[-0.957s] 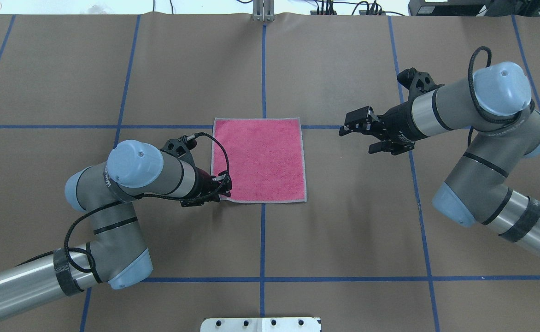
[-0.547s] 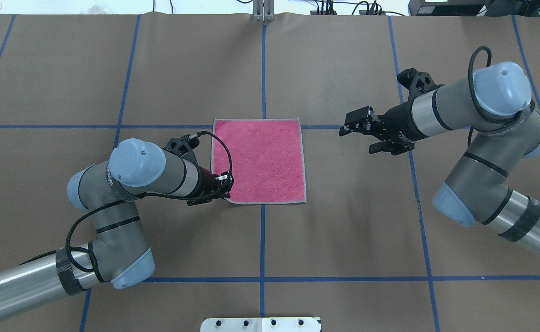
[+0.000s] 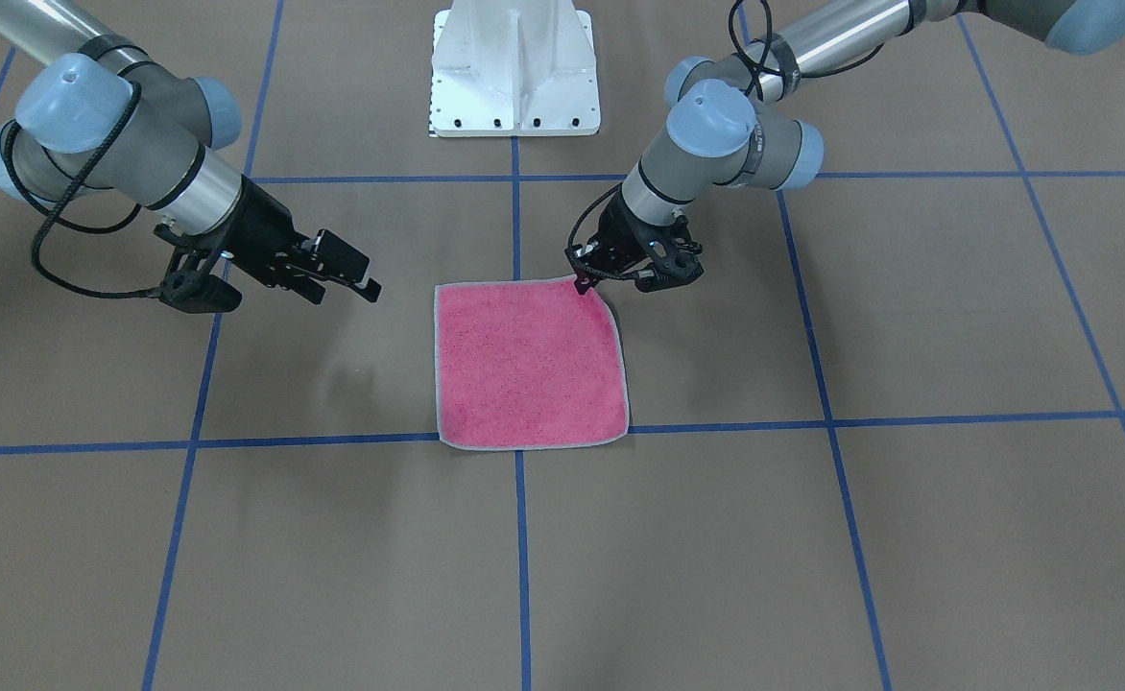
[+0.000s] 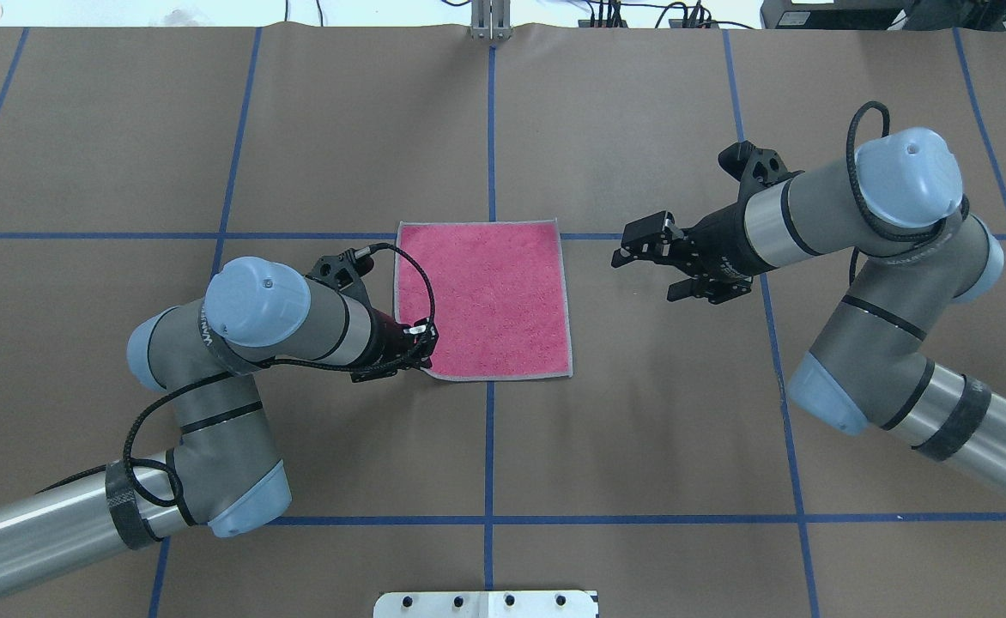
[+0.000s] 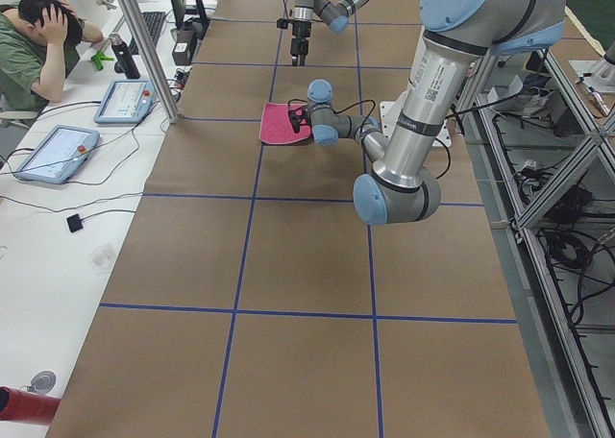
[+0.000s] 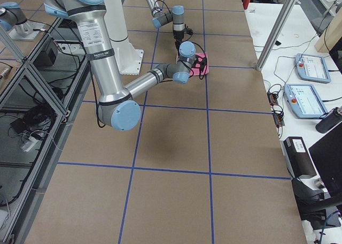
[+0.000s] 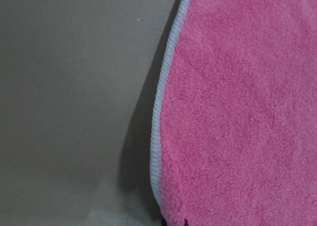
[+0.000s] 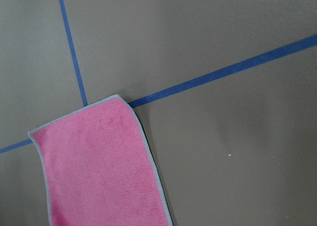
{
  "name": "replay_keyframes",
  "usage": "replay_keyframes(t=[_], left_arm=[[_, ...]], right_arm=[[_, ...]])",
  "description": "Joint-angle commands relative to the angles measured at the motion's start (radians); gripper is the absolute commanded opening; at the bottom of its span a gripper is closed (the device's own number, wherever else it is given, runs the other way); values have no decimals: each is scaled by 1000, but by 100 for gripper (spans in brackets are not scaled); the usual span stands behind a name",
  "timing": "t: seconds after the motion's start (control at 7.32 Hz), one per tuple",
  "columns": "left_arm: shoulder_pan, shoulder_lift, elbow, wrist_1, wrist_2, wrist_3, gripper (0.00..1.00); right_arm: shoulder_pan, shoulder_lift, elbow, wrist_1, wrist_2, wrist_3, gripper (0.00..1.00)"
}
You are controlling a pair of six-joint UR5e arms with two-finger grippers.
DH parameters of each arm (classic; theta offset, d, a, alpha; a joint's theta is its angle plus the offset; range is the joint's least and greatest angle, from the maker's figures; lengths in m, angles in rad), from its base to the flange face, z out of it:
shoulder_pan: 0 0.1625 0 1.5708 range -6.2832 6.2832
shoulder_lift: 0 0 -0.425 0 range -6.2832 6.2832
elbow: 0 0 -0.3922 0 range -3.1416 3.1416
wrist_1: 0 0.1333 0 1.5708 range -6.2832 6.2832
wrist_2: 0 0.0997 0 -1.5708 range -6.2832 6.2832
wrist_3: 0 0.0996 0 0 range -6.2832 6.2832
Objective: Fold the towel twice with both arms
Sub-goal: 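Lower the right gripper onto the towel corner nearest it and grasp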
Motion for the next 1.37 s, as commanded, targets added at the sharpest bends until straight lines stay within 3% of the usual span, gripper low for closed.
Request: replay_keyframes(t=[0.0, 0.41, 1.23], left_arm=[[0, 1, -1, 0, 0, 0, 0], [-2, 1, -1, 0, 0, 0, 0], [-2, 1, -1, 0, 0, 0, 0]], right_arm=[[-46, 45, -8, -12, -7, 68, 99], [-126, 111, -94, -15, -110, 94, 99], [-180, 114, -145, -18, -122, 78, 98]])
